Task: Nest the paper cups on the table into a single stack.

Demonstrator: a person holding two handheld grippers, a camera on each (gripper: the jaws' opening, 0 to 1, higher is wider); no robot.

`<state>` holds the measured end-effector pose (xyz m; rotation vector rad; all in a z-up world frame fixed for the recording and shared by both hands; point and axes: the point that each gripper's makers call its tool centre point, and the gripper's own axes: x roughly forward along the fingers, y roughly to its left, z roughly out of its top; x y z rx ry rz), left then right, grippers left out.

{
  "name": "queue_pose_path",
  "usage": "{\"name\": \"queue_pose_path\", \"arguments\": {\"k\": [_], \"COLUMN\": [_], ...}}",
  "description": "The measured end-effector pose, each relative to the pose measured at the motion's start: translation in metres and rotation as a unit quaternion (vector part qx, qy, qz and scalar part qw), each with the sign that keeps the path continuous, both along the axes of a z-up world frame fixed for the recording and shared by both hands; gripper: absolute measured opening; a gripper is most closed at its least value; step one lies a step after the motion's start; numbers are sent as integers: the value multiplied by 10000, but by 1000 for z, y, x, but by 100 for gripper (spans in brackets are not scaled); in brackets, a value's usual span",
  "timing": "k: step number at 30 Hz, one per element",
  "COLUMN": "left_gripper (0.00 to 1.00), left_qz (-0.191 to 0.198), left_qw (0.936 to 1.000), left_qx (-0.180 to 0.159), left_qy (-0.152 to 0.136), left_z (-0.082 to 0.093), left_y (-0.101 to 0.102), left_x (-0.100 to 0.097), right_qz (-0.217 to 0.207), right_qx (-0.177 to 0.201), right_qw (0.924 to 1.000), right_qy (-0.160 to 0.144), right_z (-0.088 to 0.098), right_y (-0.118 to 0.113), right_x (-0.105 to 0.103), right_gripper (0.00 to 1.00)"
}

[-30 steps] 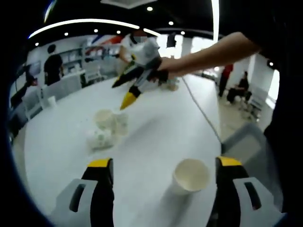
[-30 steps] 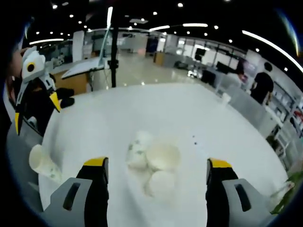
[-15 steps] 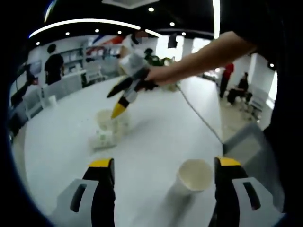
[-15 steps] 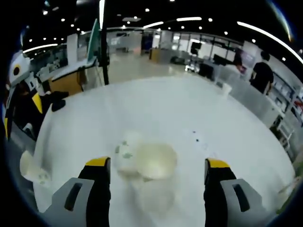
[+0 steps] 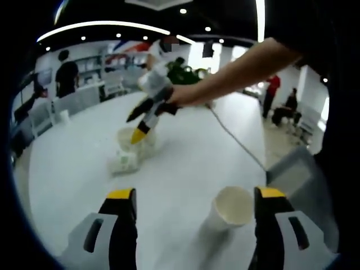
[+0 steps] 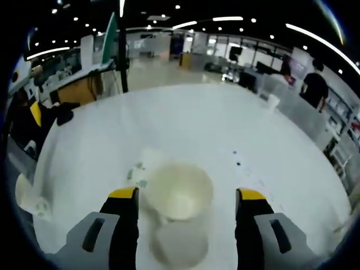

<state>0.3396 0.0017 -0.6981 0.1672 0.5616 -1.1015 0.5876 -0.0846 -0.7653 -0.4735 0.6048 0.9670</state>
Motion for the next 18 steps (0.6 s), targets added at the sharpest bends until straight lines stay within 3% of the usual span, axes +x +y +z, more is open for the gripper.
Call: {"name": "queue_pose_path", "arguments": {"k": [18], "left_gripper": [84], "left_qz": [74], "left_qw": [9999], "left_qx": [42], "left_qy": [110], "left_z": [-9], "left_y": [9], "left_x": [-3], "right_qz": [66], "right_qx": [8], "right_qw": [10000], "right_qy": [71], "right_z": [-10], "right_y": [4], "right_x": [7], "right_gripper": [50]}}
